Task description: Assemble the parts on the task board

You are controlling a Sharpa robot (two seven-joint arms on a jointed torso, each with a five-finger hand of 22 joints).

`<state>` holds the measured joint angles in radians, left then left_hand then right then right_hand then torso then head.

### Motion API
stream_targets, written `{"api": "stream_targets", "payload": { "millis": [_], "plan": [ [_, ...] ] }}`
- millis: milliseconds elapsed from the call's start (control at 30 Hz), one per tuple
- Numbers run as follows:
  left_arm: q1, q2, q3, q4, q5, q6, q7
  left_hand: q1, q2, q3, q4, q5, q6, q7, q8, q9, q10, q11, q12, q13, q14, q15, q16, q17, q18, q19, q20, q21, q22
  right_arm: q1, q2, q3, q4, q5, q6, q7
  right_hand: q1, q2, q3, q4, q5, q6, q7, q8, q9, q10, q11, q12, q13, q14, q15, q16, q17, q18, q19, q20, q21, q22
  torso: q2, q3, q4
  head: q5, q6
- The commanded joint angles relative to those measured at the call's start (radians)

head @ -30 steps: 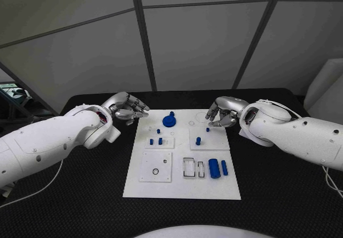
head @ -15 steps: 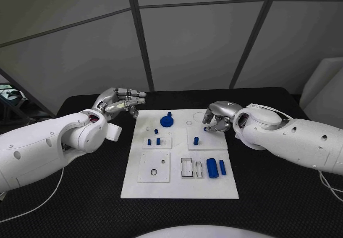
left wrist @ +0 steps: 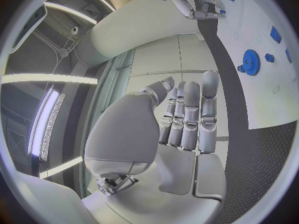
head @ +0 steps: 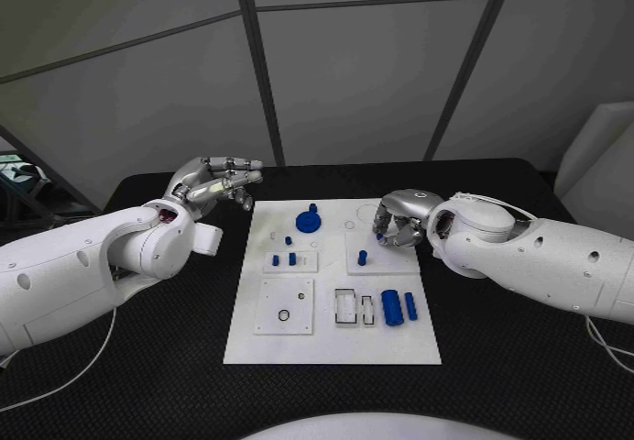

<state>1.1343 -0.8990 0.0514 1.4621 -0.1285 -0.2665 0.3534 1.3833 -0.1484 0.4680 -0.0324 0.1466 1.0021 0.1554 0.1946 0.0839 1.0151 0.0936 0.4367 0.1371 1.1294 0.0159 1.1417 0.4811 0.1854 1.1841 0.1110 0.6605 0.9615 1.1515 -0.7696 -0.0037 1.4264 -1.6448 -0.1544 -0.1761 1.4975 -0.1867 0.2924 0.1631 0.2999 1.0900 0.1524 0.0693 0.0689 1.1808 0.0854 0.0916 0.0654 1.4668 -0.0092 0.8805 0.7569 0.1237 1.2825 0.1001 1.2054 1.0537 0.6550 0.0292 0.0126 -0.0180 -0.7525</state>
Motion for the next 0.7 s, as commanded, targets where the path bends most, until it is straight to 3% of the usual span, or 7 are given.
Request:
{"api": "stream_targets", "payload": {
  "millis": [33, 333, 567, 700],
  "plan": [
    [0.001, -0.001, 0.001, 0.001, 0.019, -0.003, 0.024, 0.002, 0.011, -0.003, -0.003, 0.001, -0.005, 0.005, 0.004, -0.001, -0.004, -0.001, 0.004, 0.000, -0.008, -0.002, -0.007, -0.001, -0.005, -0.009, 0.001, -0.006, -0.002, -0.001, 0.003, 0.000, 0.001, -0.012, 0.033, -0.009, 0.003, 0.011, 0.019, -0.006, -0.019, 0.012, -0.001, 0.004, 0.001, 0.014, -0.002, 0.009, 0.001, 0.031, 0.001, 0.047, 0.041, -0.023, 0.023, -0.002, 0.032, 0.039, 0.000, 0.0006, -0.0003, -0.002, -0.001],
    [0.001, -0.001, 0.001, 0.001, 0.019, -0.002, 0.021, 0.002, 0.013, -0.003, -0.003, 0.001, -0.005, 0.006, 0.004, -0.001, -0.006, 0.000, 0.005, 0.000, -0.007, -0.001, -0.009, -0.002, -0.006, -0.009, 0.001, -0.005, -0.001, -0.008, 0.012, 0.000, -0.006, -0.026, 0.051, -0.021, 0.019, 0.020, 0.076, -0.033, -0.043, 0.030, -0.005, 0.006, 0.002, 0.037, -0.010, 0.021, 0.003, 0.038, -0.002, 0.164, 0.145, -0.040, 0.063, -0.005, 0.108, 0.137, -0.001, 0.0005, -0.0007, -0.003, -0.003],
    [0.001, -0.002, 0.001, 0.000, 0.019, -0.004, 0.020, 0.001, 0.014, -0.003, -0.003, 0.001, -0.005, 0.006, 0.005, -0.001, -0.006, 0.000, 0.005, 0.000, -0.006, -0.001, -0.010, -0.004, -0.006, -0.010, 0.001, -0.006, -0.002, -0.014, 0.012, 0.000, -0.001, -0.047, 0.024, -0.036, 0.031, 0.048, 0.123, -0.070, -0.081, 0.083, -0.022, 0.027, 0.011, 0.090, -0.029, 0.047, 0.015, 0.035, -0.016, 0.217, 0.183, -0.051, 0.089, -0.015, 0.157, 0.201, -0.001, 0.0008, -0.0014, -0.002, -0.006],
    [0.001, -0.002, 0.001, -0.002, 0.019, -0.006, 0.019, 0.001, 0.014, -0.003, -0.003, 0.001, -0.005, 0.006, 0.005, -0.001, -0.006, 0.000, 0.005, 0.000, -0.006, -0.001, -0.010, -0.004, -0.006, -0.010, 0.001, -0.006, -0.002, -0.015, 0.010, 0.000, 0.007, -0.058, 0.008, -0.045, 0.024, 0.053, 0.137, -0.085, -0.085, 0.092, -0.024, 0.028, 0.013, 0.097, -0.032, 0.051, 0.019, 0.031, -0.018, 0.230, 0.188, -0.056, 0.099, -0.018, 0.176, 0.225, -0.001, 0.0014, -0.0009, -0.002, -0.006]
  ]
}}
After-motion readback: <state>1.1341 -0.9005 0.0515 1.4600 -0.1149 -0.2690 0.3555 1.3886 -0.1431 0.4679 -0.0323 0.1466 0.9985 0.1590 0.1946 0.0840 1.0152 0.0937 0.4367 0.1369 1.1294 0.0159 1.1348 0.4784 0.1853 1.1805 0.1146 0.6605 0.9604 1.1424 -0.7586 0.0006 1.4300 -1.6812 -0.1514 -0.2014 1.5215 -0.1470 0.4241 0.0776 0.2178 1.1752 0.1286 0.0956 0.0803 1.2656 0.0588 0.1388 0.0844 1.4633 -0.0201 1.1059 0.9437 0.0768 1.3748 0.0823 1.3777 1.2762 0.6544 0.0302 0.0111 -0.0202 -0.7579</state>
